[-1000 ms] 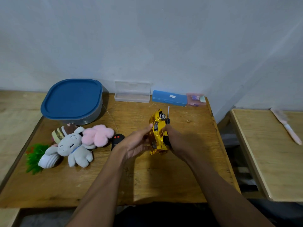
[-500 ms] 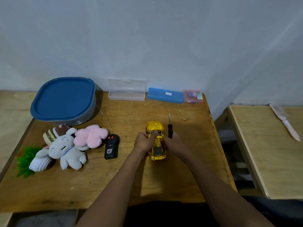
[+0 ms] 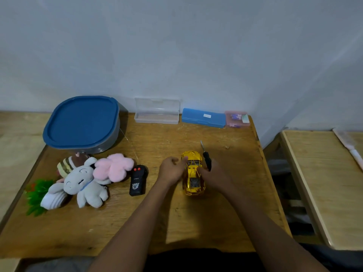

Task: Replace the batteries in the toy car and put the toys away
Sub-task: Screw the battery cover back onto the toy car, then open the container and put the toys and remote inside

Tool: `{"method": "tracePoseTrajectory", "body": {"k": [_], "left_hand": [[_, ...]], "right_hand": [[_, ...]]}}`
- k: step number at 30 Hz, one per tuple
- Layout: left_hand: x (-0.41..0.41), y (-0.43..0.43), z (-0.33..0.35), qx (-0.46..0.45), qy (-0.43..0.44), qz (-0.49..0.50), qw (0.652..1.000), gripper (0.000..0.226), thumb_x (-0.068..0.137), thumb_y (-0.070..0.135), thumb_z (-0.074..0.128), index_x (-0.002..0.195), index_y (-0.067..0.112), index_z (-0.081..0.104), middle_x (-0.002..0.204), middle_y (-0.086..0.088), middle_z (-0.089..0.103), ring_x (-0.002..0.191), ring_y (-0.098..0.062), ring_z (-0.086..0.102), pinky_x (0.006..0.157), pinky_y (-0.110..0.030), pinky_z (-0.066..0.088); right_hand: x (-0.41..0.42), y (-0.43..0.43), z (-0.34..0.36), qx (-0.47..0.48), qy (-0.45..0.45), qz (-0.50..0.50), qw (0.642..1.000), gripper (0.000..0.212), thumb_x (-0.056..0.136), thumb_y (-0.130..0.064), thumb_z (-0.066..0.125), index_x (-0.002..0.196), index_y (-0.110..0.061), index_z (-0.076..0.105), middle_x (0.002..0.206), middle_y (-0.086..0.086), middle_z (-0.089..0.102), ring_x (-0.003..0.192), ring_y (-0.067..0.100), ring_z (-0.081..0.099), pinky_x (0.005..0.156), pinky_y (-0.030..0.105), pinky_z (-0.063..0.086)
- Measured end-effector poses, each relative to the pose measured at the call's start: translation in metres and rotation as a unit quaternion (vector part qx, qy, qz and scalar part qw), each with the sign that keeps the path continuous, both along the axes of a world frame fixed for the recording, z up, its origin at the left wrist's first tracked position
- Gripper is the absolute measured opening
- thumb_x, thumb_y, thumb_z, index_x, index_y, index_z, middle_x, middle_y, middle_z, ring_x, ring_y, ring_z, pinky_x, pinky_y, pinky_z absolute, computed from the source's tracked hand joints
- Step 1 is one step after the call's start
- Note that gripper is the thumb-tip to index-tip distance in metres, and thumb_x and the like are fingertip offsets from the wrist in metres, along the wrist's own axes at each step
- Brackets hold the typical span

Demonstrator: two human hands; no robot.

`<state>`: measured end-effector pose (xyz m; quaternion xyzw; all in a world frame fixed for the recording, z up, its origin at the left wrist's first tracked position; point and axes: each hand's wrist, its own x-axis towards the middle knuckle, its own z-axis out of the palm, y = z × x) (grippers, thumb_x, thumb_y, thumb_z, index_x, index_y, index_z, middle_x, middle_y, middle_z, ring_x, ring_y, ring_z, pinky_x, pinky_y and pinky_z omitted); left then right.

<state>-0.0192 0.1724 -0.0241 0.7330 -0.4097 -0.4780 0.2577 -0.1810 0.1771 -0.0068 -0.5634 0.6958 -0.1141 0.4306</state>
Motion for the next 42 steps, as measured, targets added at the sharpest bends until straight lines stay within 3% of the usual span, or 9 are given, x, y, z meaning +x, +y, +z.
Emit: {"method": "tracePoseTrajectory", "body": {"k": [3, 7, 12, 16, 21, 24, 29, 35, 42], "left_hand": [[0.030, -0.021, 0.017, -0.045, -0.002, 0.050, 0.998, 0.054, 0.096, 0.045, 0.056, 0.138, 0.012, 0.048, 0.134, -0.009, 0.055, 0.115, -0.022, 0.055, 0.082, -0.027, 0.045], [0.079, -0.074, 0.038, -0.085, -0.021, 0.115, 0.990, 0.056, 0.097, 0.040, 0.055, 0.145, 0.013, 0.040, 0.139, -0.010, 0.051, 0.119, -0.024, 0.054, 0.090, -0.033, 0.044], [0.123, -0.139, 0.037, -0.042, -0.054, 0.157, 0.985, 0.072, 0.099, 0.042, 0.052, 0.152, 0.003, 0.025, 0.157, -0.017, 0.027, 0.140, -0.035, 0.035, 0.111, -0.042, 0.034], [0.131, -0.169, 0.024, -0.006, -0.040, 0.174, 0.984, 0.060, 0.101, 0.037, 0.050, 0.144, -0.002, 0.038, 0.142, -0.018, 0.047, 0.124, -0.032, 0.051, 0.091, -0.034, 0.042], [0.137, -0.184, 0.004, -0.034, -0.038, 0.195, 0.979, 0.024, 0.101, 0.018, 0.051, 0.106, 0.002, 0.068, 0.090, -0.007, 0.064, 0.076, -0.015, 0.058, 0.059, -0.019, 0.042], [0.140, -0.183, -0.004, -0.042, -0.035, 0.208, 0.977, 0.019, 0.098, 0.015, 0.055, 0.102, 0.005, 0.071, 0.091, -0.009, 0.068, 0.079, -0.020, 0.061, 0.067, -0.027, 0.049], [0.145, -0.183, -0.011, -0.049, -0.030, 0.209, 0.976, 0.023, 0.097, 0.016, 0.057, 0.075, 0.015, 0.066, 0.074, -0.005, 0.063, 0.068, -0.018, 0.057, 0.060, -0.025, 0.044], [0.150, -0.181, -0.014, -0.044, -0.021, 0.203, 0.978, 0.025, 0.098, 0.016, 0.055, 0.088, -0.001, 0.071, 0.076, -0.012, 0.064, 0.068, -0.019, 0.057, 0.059, -0.027, 0.046], [0.150, -0.181, -0.013, -0.043, -0.008, 0.207, 0.977, 0.024, 0.098, 0.017, 0.056, 0.077, 0.013, 0.067, 0.081, -0.009, 0.067, 0.074, -0.017, 0.061, 0.064, -0.027, 0.050]], "right_hand": [[0.001, -0.012, 0.016, -0.019, 0.033, 0.022, 0.999, 0.027, 0.096, -0.050, 0.043, 0.103, -0.024, 0.050, 0.086, 0.000, 0.060, 0.075, 0.015, 0.057, 0.063, 0.031, 0.044], [0.012, -0.035, 0.042, -0.070, 0.035, 0.064, 0.995, 0.040, 0.101, -0.047, 0.026, 0.098, -0.021, 0.055, 0.075, 0.001, 0.054, 0.066, 0.014, 0.048, 0.062, 0.032, 0.040], [0.030, -0.075, 0.055, -0.075, -0.003, 0.142, 0.987, 0.030, 0.103, -0.036, 0.029, 0.085, -0.023, 0.048, 0.070, 0.000, 0.045, 0.061, 0.012, 0.039, 0.057, 0.030, 0.031], [0.043, -0.111, 0.046, -0.087, 0.055, 0.222, 0.970, 0.026, 0.103, -0.037, 0.032, 0.090, -0.024, 0.050, 0.077, -0.003, 0.049, 0.066, 0.009, 0.044, 0.062, 0.032, 0.035], [0.065, -0.157, 0.031, -0.114, 0.131, 0.254, 0.951, 0.031, 0.102, -0.036, 0.036, 0.117, -0.016, 0.055, 0.106, 0.006, 0.045, 0.092, 0.020, 0.050, 0.079, 0.035, 0.042], [0.084, -0.185, 0.016, -0.144, 0.153, 0.274, 0.939, 0.032, 0.101, -0.033, 0.041, 0.120, -0.012, 0.055, 0.110, 0.010, 0.044, 0.100, 0.024, 0.048, 0.076, 0.032, 0.038], [0.127, -0.215, -0.002, -0.184, 0.158, 0.271, 0.931, 0.027, 0.099, -0.029, 0.044, 0.115, -0.012, 0.058, 0.108, 0.006, 0.045, 0.097, 0.023, 0.049, 0.074, 0.036, 0.044], [0.151, -0.229, -0.024, -0.204, 0.162, 0.231, 0.937, 0.016, 0.092, -0.019, 0.051, 0.104, -0.016, 0.060, 0.107, 0.006, 0.056, 0.103, 0.025, 0.051, 0.077, 0.037, 0.045], [0.153, -0.232, -0.037, -0.230, 0.182, 0.231, 0.928, 0.021, 0.092, -0.023, 0.049, 0.100, -0.018, 0.068, 0.099, 0.004, 0.062, 0.100, 0.024, 0.054, 0.075, 0.036, 0.042]]}}
